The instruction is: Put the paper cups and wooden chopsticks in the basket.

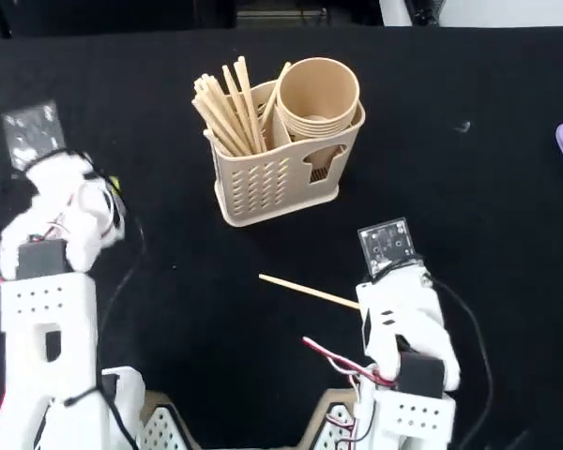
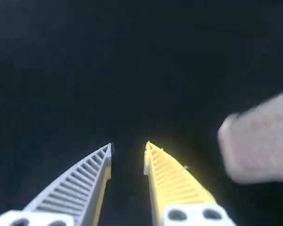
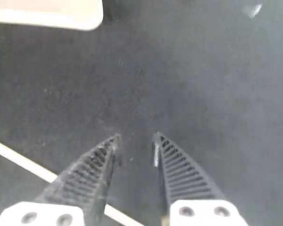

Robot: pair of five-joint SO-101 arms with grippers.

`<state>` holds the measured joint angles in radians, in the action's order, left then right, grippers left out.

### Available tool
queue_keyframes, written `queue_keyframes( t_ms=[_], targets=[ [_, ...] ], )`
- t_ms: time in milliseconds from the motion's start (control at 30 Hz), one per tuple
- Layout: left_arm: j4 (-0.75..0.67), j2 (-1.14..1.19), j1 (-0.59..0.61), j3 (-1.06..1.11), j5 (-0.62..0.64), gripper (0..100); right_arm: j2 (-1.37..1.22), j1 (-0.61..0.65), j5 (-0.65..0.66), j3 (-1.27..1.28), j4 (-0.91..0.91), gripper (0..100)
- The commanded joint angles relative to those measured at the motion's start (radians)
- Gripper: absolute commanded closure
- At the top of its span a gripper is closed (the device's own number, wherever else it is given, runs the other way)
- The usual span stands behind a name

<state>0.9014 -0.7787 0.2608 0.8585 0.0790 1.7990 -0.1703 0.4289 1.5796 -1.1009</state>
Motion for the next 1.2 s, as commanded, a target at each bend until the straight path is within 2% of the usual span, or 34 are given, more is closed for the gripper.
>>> queue_keyframes(
  t_ms=[0, 167, 300, 467, 533, 633, 700, 800, 933, 1167],
  targets=[
    [-0.031, 0.087, 0.013, 0.064, -0.031, 88, 0.077, 0.015, 0.068, -0.205, -0.074, 89.7],
    [-0.172, 0.253, 0.012, 0.134, -0.052, 88, -0.002, 0.015, 0.265, -0.315, -0.152, 89.6],
    [-0.224, 0.367, 0.013, 0.140, -0.052, 88, -0.199, 0.028, 0.298, -0.348, -0.155, 89.6],
    [-0.245, 0.477, 0.013, 0.119, -0.052, 88, -0.495, 0.235, 0.301, -0.409, -0.204, 89.4],
    [-0.242, 0.488, 0.013, 0.105, -0.052, 88, -0.616, 0.330, 0.301, -0.426, -0.204, 86.4],
    [-0.242, 0.488, 0.013, 0.107, -0.052, 88, -0.800, 0.411, 0.295, -0.466, -0.150, 80.2],
    [-0.242, 0.488, 0.013, 0.108, -0.052, 88, -0.921, 0.436, 0.304, -0.504, -0.126, 80.4],
    [-0.242, 0.488, 0.015, 0.108, -0.052, 88, -1.084, 0.473, 0.411, -0.544, -0.120, 80.4],
    [-0.242, 0.488, 0.016, 0.108, -0.052, 88, -1.245, 0.474, 0.551, -0.570, -0.087, 80.1],
    [-0.242, 0.488, 0.016, 0.108, -0.055, 88, -1.422, 0.476, 0.601, -0.573, 0.107, 80.2]
  ],
)
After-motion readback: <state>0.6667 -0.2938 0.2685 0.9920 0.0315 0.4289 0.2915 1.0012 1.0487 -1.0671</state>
